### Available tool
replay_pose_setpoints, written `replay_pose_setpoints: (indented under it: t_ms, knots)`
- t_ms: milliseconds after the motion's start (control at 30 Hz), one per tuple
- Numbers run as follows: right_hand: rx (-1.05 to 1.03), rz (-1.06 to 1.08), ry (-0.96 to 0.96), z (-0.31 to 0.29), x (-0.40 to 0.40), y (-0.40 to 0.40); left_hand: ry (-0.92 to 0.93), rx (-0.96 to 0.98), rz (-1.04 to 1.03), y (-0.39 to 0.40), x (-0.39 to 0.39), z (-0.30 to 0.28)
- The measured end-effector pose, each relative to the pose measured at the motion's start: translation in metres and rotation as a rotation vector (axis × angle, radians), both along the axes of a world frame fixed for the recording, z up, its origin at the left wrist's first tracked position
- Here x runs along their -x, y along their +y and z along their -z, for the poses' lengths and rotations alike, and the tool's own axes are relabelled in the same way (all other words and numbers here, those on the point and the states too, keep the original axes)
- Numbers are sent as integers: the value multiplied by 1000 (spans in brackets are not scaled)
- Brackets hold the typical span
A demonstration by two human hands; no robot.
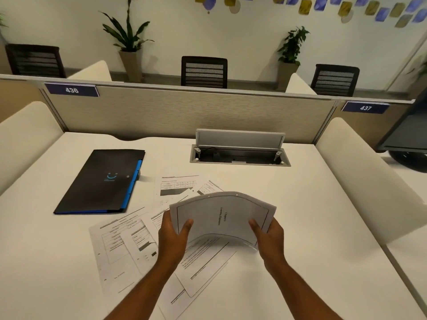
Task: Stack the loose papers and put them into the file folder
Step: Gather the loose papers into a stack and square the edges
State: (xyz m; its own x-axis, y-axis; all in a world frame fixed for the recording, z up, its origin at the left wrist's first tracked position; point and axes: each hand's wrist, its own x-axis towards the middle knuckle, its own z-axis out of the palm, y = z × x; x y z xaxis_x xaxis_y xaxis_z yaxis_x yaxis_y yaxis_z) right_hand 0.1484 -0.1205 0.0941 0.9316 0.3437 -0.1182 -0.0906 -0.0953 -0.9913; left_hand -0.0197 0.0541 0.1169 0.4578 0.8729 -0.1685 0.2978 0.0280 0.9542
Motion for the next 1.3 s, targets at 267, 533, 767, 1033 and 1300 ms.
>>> replay_pose_setpoints:
  t_ms: [267, 533, 767, 1033, 1300]
  knots:
    - [-21, 37, 77, 7, 10, -7, -11, 48, -56, -12, 6, 11]
    - [122, 62, 28, 5, 1, 1, 76, 66, -128, 5, -7, 20]
    - [-275, 144, 677, -10, 2, 27, -192, 373, -175, 4, -20, 13]
    - [-322, 49, 353, -41, -6, 44, -425, 685, -159, -4, -6, 17]
    - [-166, -65, 125, -47, -20, 31, -255, 36, -6, 18, -8, -22]
